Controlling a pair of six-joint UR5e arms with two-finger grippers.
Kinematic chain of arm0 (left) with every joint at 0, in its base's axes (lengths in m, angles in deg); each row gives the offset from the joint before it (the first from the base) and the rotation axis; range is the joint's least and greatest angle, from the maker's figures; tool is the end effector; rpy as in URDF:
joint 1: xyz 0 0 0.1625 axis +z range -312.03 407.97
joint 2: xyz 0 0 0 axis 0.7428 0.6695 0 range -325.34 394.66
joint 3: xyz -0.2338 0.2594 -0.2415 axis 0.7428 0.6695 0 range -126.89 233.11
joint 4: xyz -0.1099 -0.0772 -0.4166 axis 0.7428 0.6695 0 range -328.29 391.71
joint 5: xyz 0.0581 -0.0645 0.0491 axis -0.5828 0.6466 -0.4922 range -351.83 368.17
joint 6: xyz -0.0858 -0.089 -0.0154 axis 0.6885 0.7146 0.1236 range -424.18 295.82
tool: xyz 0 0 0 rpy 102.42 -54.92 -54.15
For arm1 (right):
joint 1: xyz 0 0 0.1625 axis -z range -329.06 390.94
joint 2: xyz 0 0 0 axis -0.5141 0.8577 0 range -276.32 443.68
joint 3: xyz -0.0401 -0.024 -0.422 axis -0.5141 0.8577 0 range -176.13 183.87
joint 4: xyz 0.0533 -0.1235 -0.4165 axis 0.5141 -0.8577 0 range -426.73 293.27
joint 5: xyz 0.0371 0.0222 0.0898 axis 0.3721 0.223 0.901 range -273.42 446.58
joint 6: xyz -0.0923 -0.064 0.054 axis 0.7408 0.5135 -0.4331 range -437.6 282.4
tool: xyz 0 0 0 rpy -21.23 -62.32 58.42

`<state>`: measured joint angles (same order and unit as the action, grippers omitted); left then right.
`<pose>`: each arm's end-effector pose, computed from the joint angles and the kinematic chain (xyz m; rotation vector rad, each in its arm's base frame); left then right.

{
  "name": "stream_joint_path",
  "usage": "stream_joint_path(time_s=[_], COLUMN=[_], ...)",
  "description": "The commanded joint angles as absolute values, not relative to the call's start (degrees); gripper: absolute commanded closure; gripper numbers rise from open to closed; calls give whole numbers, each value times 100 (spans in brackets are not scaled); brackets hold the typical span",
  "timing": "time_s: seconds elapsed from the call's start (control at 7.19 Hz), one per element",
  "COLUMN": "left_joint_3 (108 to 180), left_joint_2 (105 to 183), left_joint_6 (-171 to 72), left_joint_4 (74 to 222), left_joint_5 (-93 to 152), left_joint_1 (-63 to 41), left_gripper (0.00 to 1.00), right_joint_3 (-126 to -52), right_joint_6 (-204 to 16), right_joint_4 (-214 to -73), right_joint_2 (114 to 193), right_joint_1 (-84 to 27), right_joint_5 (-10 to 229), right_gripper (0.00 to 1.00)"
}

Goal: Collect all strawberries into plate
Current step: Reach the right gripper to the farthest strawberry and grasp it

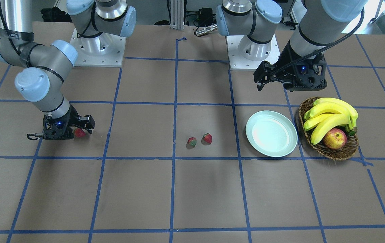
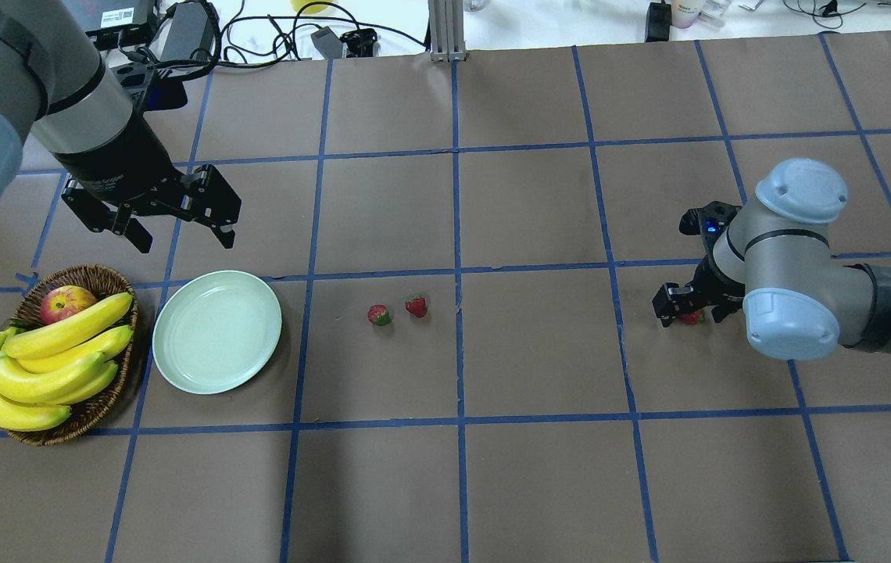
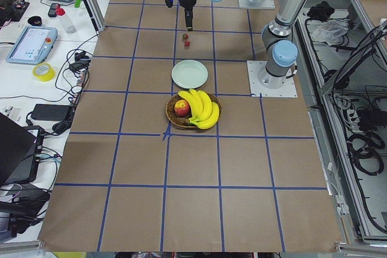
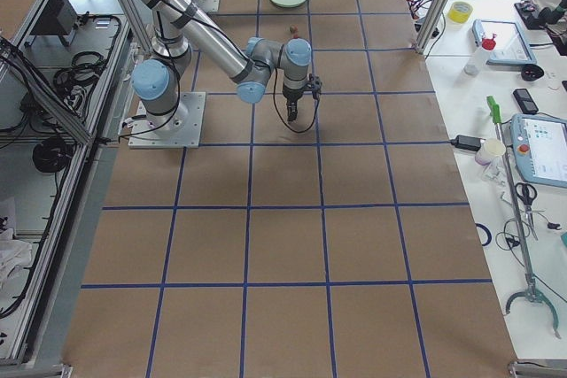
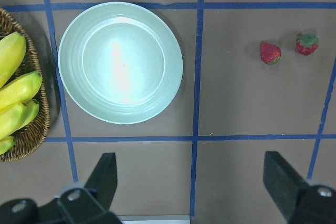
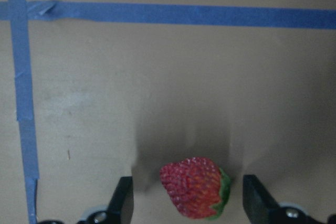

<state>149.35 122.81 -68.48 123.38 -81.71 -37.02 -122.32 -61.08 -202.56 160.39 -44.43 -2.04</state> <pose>-0.0905 -0.4977 0.4206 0.0195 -3.1264 -0.1646 0.0157 -0.4795 0.1281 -0.0499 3.0997 0.0852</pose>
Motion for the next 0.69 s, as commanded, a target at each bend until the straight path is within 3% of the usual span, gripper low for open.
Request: stream_joint_path(time_s=[0.0, 0.14, 0.28, 0.56], left_joint_3=[14935, 14935, 14935, 14935], left_joint_2=[12281, 12281, 12281, 12290], left_joint_6=[-6848, -6848, -6848, -6848], left_joint_4=[12338, 12338, 12338, 12338], left_joint_5=[-8175, -8175, -8175, -8166], left_joint_1=[-3702, -3702, -3702, -3702], left_gripper=[0, 0, 0, 0], right_joint_3=[-12199, -12172, -12146, -11535], right_joint_6=[-6169, -6221, -6630, -8751], right_joint_4=[-20244, -20243, -20287, -19991], right_joint_2=[16032, 16032, 16093, 16077], right_joint_1=[-4447, -4447, -4508, -5985], right_joint_5=[-193, -193, -175, -78], right_gripper=[92, 100, 100, 100])
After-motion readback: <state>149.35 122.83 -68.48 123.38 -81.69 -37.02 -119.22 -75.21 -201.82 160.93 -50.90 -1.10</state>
